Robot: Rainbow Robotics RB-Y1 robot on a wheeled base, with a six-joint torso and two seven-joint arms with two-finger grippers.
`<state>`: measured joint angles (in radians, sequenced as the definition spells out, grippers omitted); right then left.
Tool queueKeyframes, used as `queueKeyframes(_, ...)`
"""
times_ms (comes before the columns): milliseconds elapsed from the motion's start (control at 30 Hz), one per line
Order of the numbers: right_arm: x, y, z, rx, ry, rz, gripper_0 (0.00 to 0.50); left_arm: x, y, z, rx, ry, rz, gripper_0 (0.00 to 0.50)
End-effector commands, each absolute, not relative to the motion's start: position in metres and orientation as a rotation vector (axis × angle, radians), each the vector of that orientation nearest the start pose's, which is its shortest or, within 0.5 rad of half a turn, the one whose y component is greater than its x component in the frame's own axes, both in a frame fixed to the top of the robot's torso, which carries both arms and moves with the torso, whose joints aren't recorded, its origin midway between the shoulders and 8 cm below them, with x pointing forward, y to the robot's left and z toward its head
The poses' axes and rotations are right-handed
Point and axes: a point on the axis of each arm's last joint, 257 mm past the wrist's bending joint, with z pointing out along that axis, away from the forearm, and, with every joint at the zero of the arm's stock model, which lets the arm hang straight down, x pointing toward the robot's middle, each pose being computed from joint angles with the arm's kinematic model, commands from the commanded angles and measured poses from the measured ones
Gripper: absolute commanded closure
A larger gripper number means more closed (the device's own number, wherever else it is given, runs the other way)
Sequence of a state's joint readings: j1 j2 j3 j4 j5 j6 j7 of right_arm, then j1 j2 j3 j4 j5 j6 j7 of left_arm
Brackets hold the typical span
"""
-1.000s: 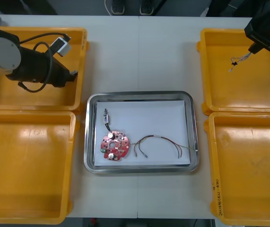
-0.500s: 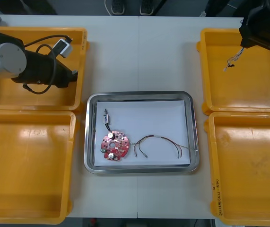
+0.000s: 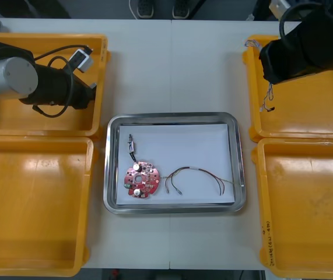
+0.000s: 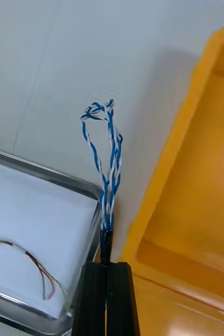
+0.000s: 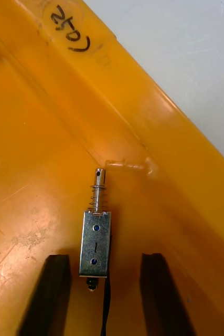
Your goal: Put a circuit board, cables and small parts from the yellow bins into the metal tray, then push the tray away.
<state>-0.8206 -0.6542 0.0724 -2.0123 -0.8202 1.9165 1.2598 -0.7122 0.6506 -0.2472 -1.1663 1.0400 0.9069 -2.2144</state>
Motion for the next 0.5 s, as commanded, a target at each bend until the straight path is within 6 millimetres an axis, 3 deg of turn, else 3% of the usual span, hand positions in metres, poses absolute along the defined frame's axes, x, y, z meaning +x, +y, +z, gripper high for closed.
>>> queueKeyframes(33,0.467,-0.175,-0.048,-0.758,2.372,-0.016,0.5,0.631,0.229,-0.2,0.877,2.055,-0.078,0.5)
queueKeyframes(200,0.458,-0.152,-0.064,-0.971,2.337,-0.038,0.5,0.63,0.228,-0.2,0.871,2.057,-0.09,0.5)
queueKeyframes(500,0.461,-0.117,-0.086,-1.298,2.183,-0.225,0.5,0.63,0.238,-0.195,0.856,2.06,-0.091,0.5)
